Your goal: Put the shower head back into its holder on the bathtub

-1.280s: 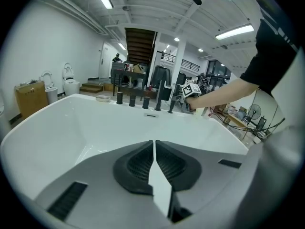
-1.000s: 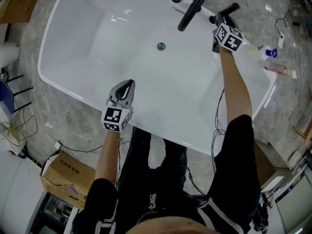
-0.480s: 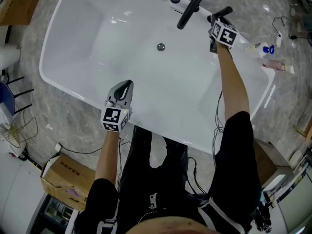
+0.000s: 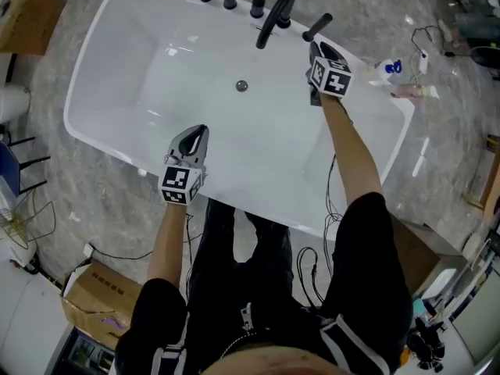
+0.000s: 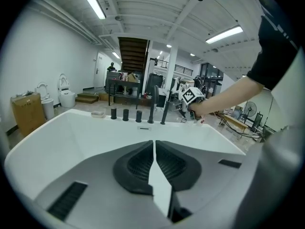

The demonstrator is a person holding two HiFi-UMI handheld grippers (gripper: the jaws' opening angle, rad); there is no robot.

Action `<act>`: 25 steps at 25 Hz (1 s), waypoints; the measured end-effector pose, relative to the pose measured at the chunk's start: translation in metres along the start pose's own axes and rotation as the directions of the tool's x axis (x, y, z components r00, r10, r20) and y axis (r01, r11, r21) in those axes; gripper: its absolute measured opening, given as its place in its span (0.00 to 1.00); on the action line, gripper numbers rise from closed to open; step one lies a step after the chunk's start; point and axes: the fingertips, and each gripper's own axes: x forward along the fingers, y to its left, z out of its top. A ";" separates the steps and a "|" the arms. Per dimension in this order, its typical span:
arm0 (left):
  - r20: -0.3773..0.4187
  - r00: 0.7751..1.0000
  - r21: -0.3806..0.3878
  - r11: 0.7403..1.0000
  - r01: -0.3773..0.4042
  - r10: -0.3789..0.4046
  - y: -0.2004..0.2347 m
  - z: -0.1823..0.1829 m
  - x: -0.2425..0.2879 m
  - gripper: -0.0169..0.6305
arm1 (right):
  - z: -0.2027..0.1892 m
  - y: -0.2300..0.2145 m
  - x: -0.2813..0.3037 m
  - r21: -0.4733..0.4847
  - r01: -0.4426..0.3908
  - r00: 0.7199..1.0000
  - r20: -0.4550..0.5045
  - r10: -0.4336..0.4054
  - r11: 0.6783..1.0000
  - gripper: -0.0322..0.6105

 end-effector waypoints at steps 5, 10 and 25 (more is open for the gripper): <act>0.057 0.998 0.039 0.999 0.038 -0.040 -0.023 0.043 0.006 0.08 | 0.009 0.032 -0.068 -0.002 -0.051 0.997 0.054 0.051 0.999 0.06; 0.099 0.992 0.064 0.995 0.078 -0.084 -0.054 0.078 -0.003 0.08 | -0.010 0.054 -0.150 0.044 -0.054 0.994 0.093 0.050 0.998 0.06; 0.109 0.972 0.167 0.968 0.188 -0.208 -0.130 0.155 -0.016 0.08 | 0.014 0.047 -0.342 0.088 0.084 0.964 0.246 -0.103 0.993 0.06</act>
